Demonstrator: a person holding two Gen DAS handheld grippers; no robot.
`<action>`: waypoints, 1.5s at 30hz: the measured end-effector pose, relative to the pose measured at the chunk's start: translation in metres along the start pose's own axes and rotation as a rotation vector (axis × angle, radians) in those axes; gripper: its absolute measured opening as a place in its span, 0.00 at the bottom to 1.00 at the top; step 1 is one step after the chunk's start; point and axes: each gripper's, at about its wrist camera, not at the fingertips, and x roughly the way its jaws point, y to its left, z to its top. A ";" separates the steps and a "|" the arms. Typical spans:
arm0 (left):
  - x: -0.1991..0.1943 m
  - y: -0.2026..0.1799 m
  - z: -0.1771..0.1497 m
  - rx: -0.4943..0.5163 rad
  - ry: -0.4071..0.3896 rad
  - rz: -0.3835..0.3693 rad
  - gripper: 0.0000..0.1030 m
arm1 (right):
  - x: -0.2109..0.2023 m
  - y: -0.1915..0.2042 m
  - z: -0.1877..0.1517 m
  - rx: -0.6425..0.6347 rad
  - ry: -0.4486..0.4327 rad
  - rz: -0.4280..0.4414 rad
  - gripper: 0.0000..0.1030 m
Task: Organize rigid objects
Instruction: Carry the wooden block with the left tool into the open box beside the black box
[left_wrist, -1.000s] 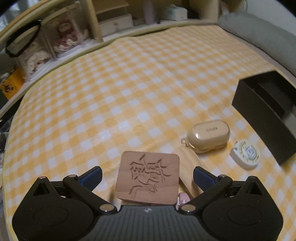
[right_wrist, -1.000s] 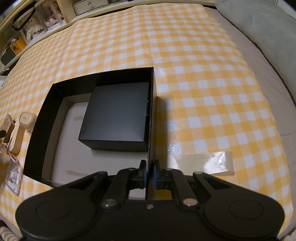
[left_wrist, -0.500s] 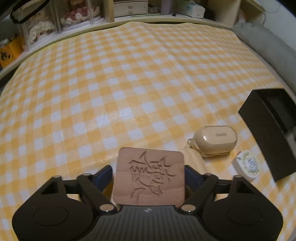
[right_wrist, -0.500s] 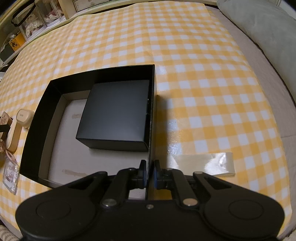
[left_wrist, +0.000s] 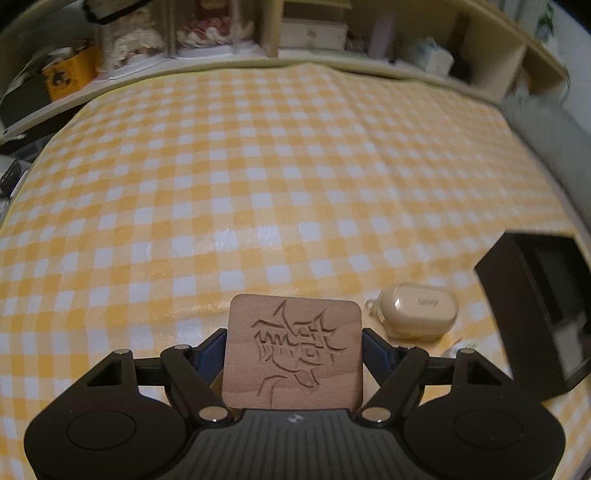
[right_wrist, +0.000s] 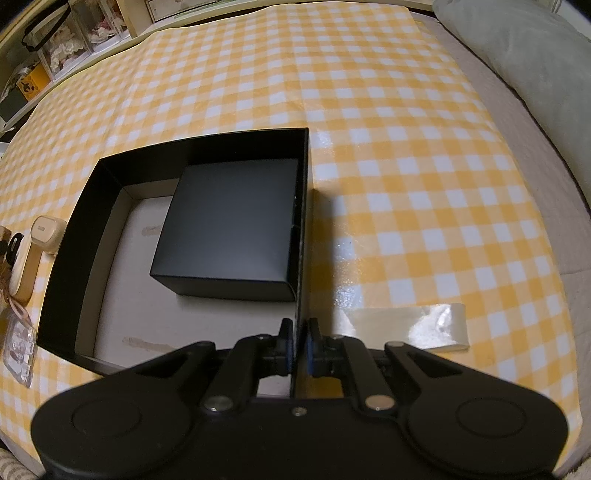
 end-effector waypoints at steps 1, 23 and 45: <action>-0.005 -0.001 0.001 -0.014 -0.012 -0.005 0.74 | -0.001 0.001 0.000 -0.001 0.000 -0.001 0.07; -0.021 -0.196 0.025 -0.084 -0.047 -0.239 0.74 | 0.002 0.002 0.000 -0.004 0.003 -0.008 0.07; 0.044 -0.245 0.048 -0.099 -0.002 -0.109 0.74 | 0.003 0.002 0.000 -0.005 0.004 -0.011 0.07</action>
